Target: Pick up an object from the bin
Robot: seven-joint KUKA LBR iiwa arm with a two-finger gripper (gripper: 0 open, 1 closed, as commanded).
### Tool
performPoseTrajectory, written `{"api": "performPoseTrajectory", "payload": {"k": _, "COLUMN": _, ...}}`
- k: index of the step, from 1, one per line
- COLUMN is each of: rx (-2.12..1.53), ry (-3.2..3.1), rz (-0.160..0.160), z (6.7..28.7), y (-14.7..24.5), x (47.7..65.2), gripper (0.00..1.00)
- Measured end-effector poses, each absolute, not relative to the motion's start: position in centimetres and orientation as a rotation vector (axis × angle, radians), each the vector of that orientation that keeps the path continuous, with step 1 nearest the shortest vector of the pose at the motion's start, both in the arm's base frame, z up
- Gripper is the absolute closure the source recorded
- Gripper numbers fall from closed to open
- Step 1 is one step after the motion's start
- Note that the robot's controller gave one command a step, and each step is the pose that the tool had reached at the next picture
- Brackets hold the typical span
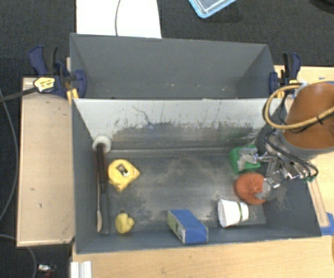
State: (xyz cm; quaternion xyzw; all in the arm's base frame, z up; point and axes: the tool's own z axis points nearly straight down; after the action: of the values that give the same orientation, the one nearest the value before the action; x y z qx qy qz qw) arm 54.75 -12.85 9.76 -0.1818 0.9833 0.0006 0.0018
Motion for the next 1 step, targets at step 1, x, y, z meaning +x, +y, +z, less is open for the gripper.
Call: {"api": "performPoseTrajectory", "payload": {"k": 1, "rx": -1.178, "ry": 2.905, "rz": 0.003, "z": 7.44, "y": -14.35, "x": 54.68, "gripper": 1.00}}
